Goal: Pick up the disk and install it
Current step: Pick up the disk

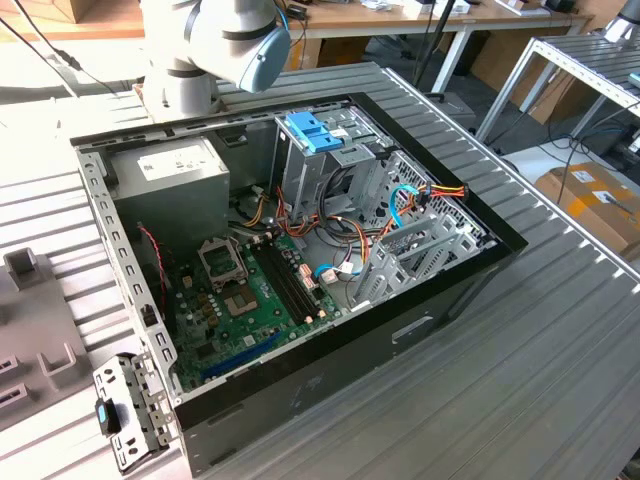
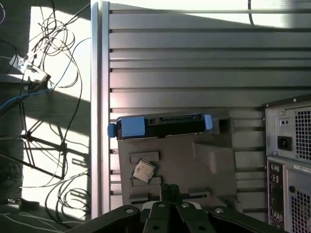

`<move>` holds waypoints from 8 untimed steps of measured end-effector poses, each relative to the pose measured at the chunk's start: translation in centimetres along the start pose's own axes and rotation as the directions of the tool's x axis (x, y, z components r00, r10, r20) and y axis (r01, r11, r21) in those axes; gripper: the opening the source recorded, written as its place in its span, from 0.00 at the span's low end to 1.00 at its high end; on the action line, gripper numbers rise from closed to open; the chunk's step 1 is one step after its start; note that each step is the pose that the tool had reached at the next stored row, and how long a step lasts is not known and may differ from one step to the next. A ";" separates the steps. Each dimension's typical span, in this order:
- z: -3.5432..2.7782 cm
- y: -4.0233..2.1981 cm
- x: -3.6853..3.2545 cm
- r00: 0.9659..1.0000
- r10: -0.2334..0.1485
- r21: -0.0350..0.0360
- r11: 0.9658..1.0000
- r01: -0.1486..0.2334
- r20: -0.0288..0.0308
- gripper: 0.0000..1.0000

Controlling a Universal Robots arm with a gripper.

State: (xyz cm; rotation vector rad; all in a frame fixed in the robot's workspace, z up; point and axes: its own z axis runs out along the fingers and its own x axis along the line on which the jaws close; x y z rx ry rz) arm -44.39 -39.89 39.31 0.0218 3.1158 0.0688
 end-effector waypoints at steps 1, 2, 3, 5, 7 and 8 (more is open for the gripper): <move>0.00 0.00 0.00 1.000 -0.007 0.000 1.000 0.007 0.000 0.11; 0.00 0.00 0.00 1.000 -0.010 0.000 1.000 0.010 0.000 0.11; 0.00 0.00 0.00 1.000 -0.013 0.000 1.000 0.013 -0.001 0.11; 0.00 0.00 0.00 1.000 -0.021 -0.001 1.000 0.021 -0.001 0.11; 0.00 0.00 0.00 1.000 -0.027 -0.001 1.000 0.027 -0.001 0.11; 0.00 0.00 0.00 1.000 -0.029 -0.001 1.000 0.029 -0.001 0.11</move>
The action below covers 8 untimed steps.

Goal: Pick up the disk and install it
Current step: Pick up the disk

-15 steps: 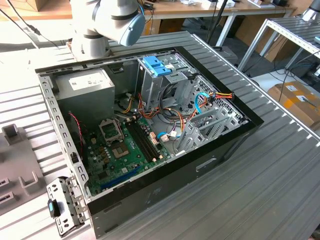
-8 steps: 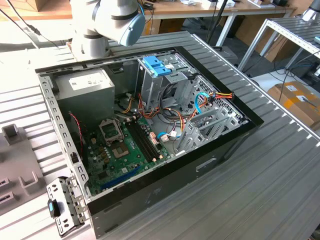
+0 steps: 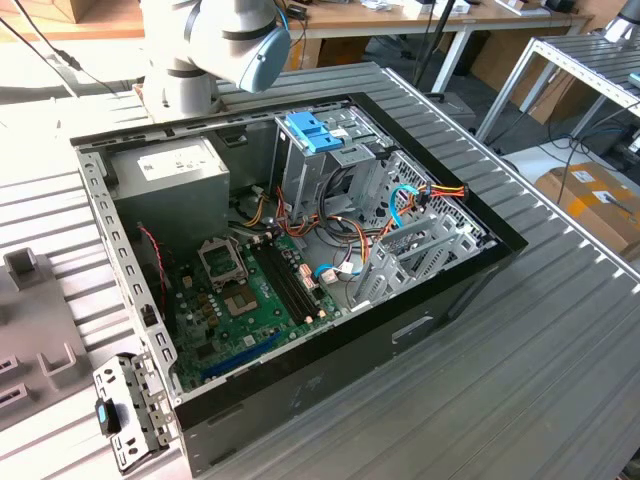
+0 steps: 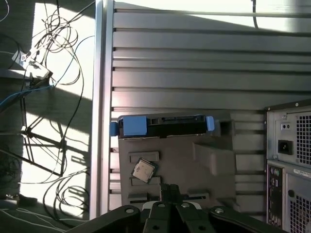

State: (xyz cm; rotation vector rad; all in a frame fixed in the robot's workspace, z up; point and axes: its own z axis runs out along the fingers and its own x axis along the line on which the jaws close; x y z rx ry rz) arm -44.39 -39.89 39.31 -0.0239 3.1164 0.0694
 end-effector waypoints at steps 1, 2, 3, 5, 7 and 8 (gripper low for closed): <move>0.00 0.00 0.00 1.000 -0.003 0.000 1.000 0.003 0.000 0.11; 0.00 0.00 0.00 1.000 -0.006 0.000 1.000 0.006 0.000 0.11; 0.00 0.00 0.00 1.000 -0.012 0.000 1.000 0.012 -0.001 0.11; 0.00 0.00 0.00 1.000 -0.019 -0.001 1.000 0.019 -0.001 0.11; 0.00 0.00 0.00 1.000 -0.029 -0.001 1.000 0.029 -0.001 0.11; 0.00 0.00 0.00 0.999 -0.032 -0.001 0.999 0.032 -0.001 0.11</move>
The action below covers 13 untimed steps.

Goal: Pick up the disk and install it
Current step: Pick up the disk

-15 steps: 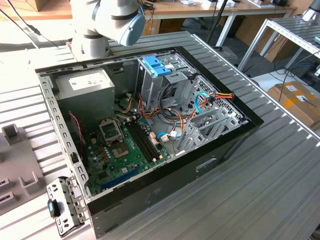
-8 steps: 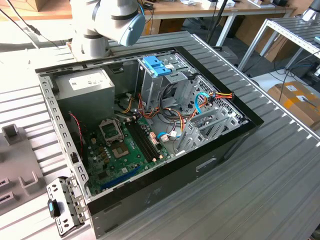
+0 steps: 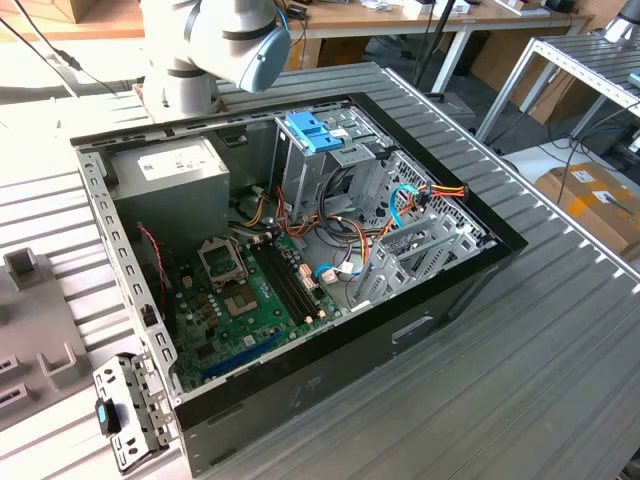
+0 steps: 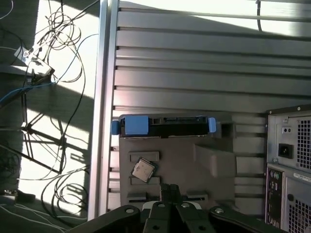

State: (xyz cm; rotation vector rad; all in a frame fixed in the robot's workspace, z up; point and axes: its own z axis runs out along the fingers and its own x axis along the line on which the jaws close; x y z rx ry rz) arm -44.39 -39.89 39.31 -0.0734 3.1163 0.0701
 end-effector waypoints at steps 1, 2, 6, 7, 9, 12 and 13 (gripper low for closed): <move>0.00 0.00 0.00 1.000 -0.006 0.000 1.000 0.006 0.000 0.11; 0.00 0.00 0.00 1.000 -0.010 0.000 1.000 0.010 0.000 0.11; 0.00 0.00 0.00 1.000 -0.020 0.000 1.000 0.020 -0.001 0.11; 0.00 0.00 0.00 1.000 -0.023 -0.001 1.000 0.023 -0.001 0.11; 0.00 0.00 0.00 1.000 -0.028 -0.001 1.000 0.028 -0.001 0.11; 0.00 0.00 0.00 0.999 -0.035 -0.001 0.999 0.035 -0.002 0.11; 0.00 0.00 0.00 0.999 -0.038 -0.001 0.999 0.038 -0.002 0.11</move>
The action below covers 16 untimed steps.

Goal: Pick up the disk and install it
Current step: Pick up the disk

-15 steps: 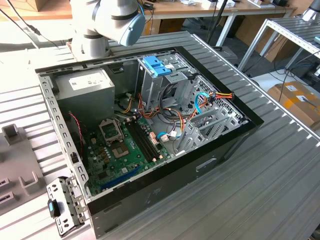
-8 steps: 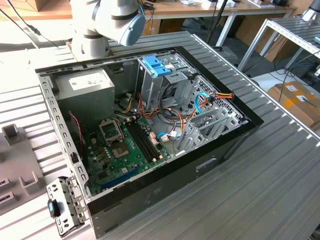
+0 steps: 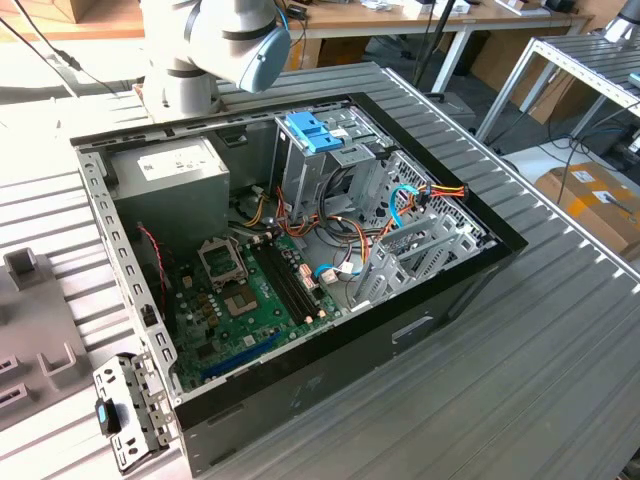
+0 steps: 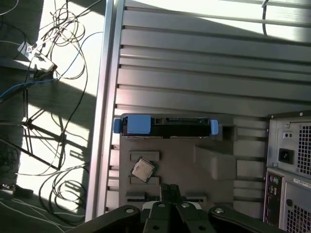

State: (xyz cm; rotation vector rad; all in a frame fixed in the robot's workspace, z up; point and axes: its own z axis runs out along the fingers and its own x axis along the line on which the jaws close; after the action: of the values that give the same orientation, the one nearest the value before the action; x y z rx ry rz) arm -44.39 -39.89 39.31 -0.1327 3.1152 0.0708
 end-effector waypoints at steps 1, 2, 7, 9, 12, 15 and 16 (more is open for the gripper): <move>0.00 0.00 0.00 1.000 -0.004 0.000 1.000 0.004 0.000 0.11; 0.00 0.00 0.00 1.000 -0.007 0.000 1.000 0.007 0.000 0.11; 0.00 0.00 0.00 1.000 -0.020 -0.001 1.000 0.020 -0.001 0.11; 0.00 0.00 0.00 1.000 -0.025 -0.001 1.000 0.025 -0.001 0.11; 0.00 0.00 0.00 0.999 -0.033 -0.001 0.999 0.033 -0.001 0.11; 0.00 0.00 0.00 0.999 -0.046 -0.001 0.999 0.046 -0.002 0.11; 0.00 0.00 0.00 0.999 -0.053 -0.001 0.999 0.053 -0.002 0.11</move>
State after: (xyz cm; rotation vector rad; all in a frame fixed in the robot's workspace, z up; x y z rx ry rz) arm -44.39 -39.89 39.31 -0.2149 3.1118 0.0717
